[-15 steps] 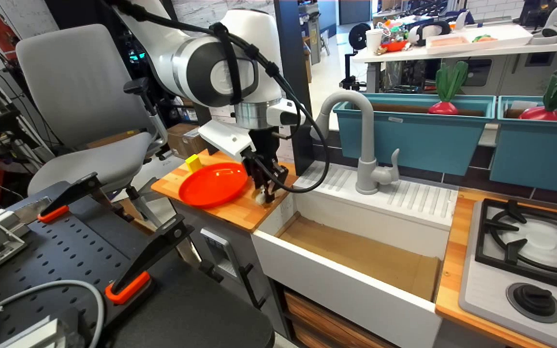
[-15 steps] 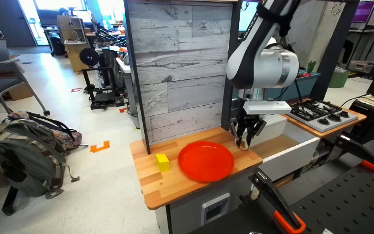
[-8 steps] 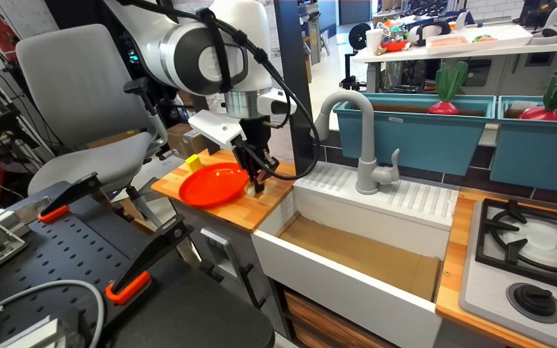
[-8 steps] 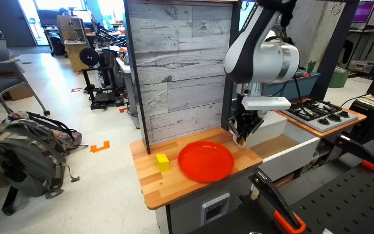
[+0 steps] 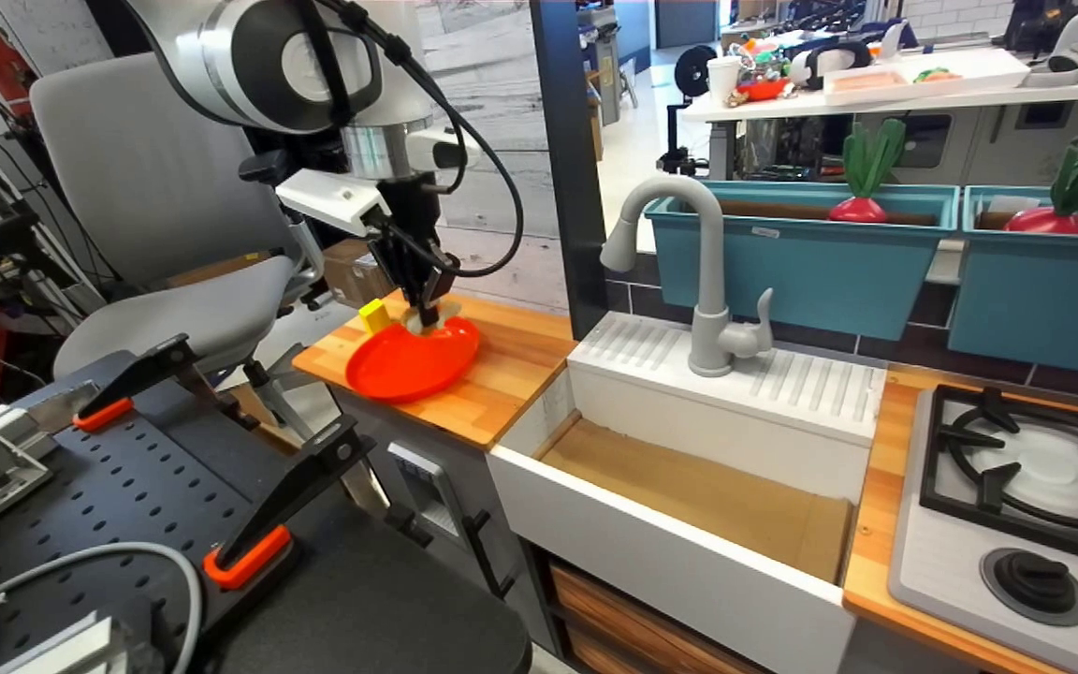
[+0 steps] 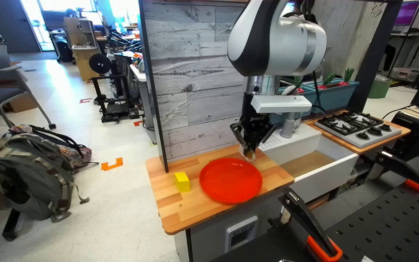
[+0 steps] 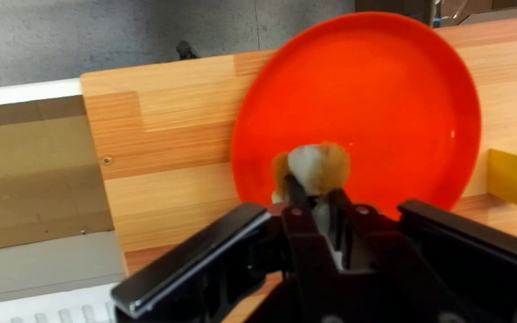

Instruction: Pick the stuffed animal and put it on the plate

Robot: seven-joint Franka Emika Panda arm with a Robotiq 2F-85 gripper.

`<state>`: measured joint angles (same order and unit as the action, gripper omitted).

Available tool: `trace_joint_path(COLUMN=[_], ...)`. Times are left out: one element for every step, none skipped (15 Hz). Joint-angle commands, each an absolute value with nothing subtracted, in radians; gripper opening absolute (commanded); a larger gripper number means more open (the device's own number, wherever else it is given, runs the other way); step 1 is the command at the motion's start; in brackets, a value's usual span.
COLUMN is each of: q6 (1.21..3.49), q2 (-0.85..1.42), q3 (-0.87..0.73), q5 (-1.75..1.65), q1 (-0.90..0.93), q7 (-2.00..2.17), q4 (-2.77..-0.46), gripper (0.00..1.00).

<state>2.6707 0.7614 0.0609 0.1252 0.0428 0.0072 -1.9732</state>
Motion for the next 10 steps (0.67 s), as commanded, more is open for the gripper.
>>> trace_joint_path(q6=[2.692,2.689,2.693,2.690,2.681,2.679,2.687,2.678,2.673,2.671], q2=[0.781,0.793,0.809,0.824,0.842,0.859,0.879,0.895,0.915,0.930], q3=[0.067,0.066,0.064,0.061,0.060,0.058,0.056,0.055,0.052,0.047], q5=[0.096,0.094,0.092,0.089,0.089,0.087,0.085,0.083,0.080,0.078], q1=[0.093,0.106,0.116,0.125,0.129,0.131,0.131,0.130,0.130,0.132], q7=[0.032,0.035,0.036,0.038,0.038,0.038,0.035,0.037,0.040,0.045], q4=[-1.966,-1.955,-1.943,-1.929,-1.909,-1.892,-1.871,-1.851,-1.827,-1.810], gripper=[0.04,0.04,0.04,0.04,0.04,0.04,0.04,0.04,0.04,0.04])
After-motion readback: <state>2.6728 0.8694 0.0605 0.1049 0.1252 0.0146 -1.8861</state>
